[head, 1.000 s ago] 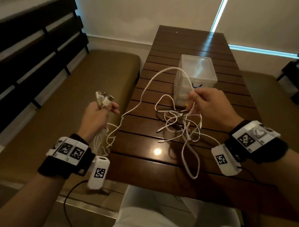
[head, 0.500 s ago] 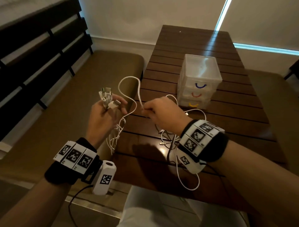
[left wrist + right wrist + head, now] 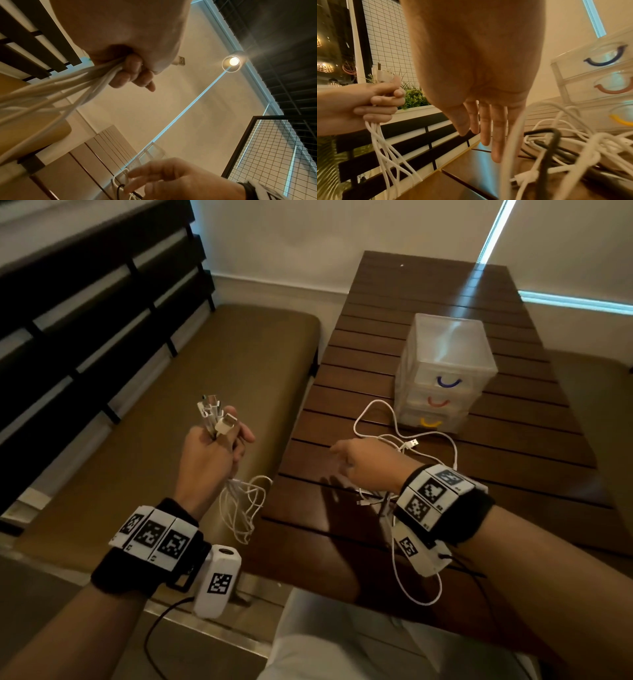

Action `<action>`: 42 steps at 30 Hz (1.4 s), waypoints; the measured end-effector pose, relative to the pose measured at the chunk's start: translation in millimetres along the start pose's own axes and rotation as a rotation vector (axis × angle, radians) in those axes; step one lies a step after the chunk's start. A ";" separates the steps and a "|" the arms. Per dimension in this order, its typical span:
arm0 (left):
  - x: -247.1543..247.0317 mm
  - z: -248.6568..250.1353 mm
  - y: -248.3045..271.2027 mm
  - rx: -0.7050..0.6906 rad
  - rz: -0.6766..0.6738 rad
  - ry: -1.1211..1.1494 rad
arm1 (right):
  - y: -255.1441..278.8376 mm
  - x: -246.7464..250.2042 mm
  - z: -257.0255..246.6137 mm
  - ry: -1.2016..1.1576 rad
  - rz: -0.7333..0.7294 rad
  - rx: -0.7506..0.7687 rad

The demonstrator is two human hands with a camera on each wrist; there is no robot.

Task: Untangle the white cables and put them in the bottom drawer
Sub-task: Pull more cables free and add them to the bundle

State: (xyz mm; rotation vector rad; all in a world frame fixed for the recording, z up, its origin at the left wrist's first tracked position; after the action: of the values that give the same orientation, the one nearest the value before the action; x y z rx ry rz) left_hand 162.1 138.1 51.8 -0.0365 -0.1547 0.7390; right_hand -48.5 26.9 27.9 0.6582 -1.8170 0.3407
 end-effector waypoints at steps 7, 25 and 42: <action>-7.7 7.7 2.3 -0.022 -0.068 -0.010 | 9.7 -2.2 15.9 -0.007 -0.026 -0.038; -79.9 -0.1 38.3 -0.009 -0.377 -0.176 | 37.7 -30.3 32.2 0.425 -0.088 0.053; -119.3 -11.6 52.2 0.009 -0.405 -0.208 | 56.0 -6.2 47.3 -0.121 0.282 -0.012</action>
State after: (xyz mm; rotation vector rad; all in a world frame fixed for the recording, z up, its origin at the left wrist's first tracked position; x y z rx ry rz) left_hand 42.0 96.6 20.5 0.0789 -0.3462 0.3377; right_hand -116.8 48.3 11.0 0.4207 -2.0306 0.4847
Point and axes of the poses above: each hand's wrist, its own y-axis away from the middle knuckle, its own x-axis out of the back of the hand, z = x × y, the point moved 1 cm from there along -y, towards the middle knuckle, and after that the axes turned 15 degrees about z, right-handed, at the moved point
